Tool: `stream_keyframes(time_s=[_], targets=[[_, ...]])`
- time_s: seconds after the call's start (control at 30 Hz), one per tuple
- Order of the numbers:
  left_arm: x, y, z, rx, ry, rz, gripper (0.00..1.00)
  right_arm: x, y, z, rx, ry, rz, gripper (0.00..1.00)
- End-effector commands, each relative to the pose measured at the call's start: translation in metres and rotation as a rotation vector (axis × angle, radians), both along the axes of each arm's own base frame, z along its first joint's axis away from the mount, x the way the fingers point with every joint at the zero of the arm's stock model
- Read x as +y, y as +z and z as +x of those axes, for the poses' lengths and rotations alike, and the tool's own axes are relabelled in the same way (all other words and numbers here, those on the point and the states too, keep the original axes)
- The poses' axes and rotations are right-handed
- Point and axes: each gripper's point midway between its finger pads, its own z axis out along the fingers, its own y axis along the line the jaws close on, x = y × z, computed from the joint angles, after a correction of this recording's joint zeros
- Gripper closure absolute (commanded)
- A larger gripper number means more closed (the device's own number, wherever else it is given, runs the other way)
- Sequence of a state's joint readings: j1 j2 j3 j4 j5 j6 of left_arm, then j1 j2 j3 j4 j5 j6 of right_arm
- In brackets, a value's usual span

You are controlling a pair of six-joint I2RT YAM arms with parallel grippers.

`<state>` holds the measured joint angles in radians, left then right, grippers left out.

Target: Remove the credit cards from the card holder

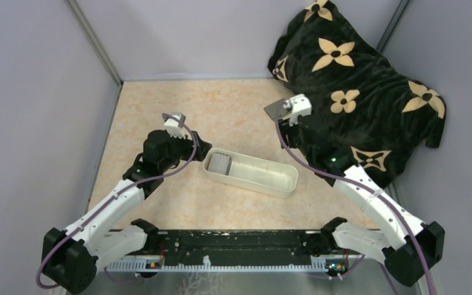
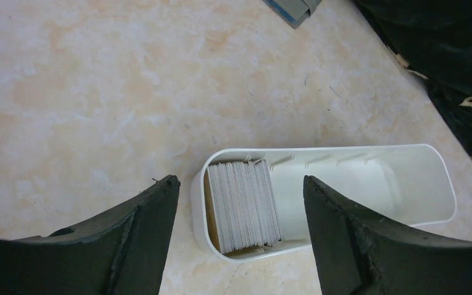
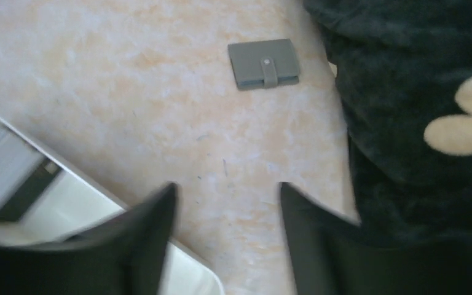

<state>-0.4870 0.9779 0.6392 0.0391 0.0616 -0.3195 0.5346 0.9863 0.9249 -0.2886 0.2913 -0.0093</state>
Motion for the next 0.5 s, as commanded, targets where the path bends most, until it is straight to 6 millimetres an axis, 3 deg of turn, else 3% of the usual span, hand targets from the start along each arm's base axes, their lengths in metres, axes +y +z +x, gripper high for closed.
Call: stream_keyframes(time_s=[0.0,0.13,0.2,0.3,0.47], targets=[[-0.002,0.005,-0.009,0.021,-0.017,-0.005,0.23,0.016,-0.009,-0.007,0.037,0.056,-0.155,0.57],[-0.002,0.006,-0.007,0.047,-0.01,0.012,0.26,0.041,-0.023,-0.013,0.089,0.105,-0.118,1.0],[-0.001,0.002,-0.008,0.071,-0.004,0.027,0.27,0.05,-0.025,-0.017,0.1,0.119,-0.045,1.0],[0.002,-0.001,-0.01,0.085,0.004,0.033,0.28,0.055,-0.008,-0.028,0.022,0.132,0.079,1.0],[0.004,0.003,-0.011,0.07,0.009,0.034,0.31,0.0,0.033,-0.034,-0.147,-0.111,0.036,1.0]])
